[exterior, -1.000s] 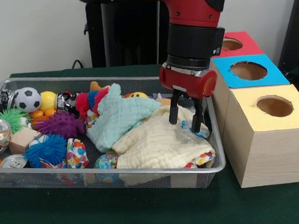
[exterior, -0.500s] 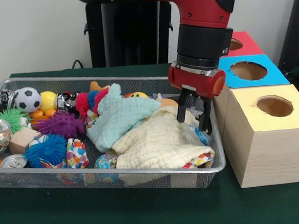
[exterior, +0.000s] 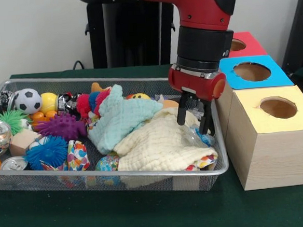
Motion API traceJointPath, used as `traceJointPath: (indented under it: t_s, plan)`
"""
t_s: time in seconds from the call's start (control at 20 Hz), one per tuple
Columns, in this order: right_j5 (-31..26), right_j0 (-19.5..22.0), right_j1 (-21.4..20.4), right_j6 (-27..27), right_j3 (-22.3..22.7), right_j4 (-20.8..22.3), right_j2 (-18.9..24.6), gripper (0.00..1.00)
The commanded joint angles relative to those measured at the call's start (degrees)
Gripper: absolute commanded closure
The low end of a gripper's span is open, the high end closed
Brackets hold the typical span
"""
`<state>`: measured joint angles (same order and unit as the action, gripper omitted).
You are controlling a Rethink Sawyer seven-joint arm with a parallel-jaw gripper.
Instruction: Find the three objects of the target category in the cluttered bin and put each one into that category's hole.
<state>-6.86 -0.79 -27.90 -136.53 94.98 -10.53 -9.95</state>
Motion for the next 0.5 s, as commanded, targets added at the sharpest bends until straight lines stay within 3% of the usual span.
traceJointPath:
  t_s: [0.05, 0.2, 0.5]
  plan:
    - [0.1, 0.6, 1.7, -8.1, 2.8, -1.2, 2.7, 0.0]
    - [-4.1, 5.3, 0.2, -0.8, 2.9, 2.8, 8.2, 0.0]
    - [-6.6, 9.7, -1.4, -1.7, 7.3, 0.7, 16.8, 0.0]
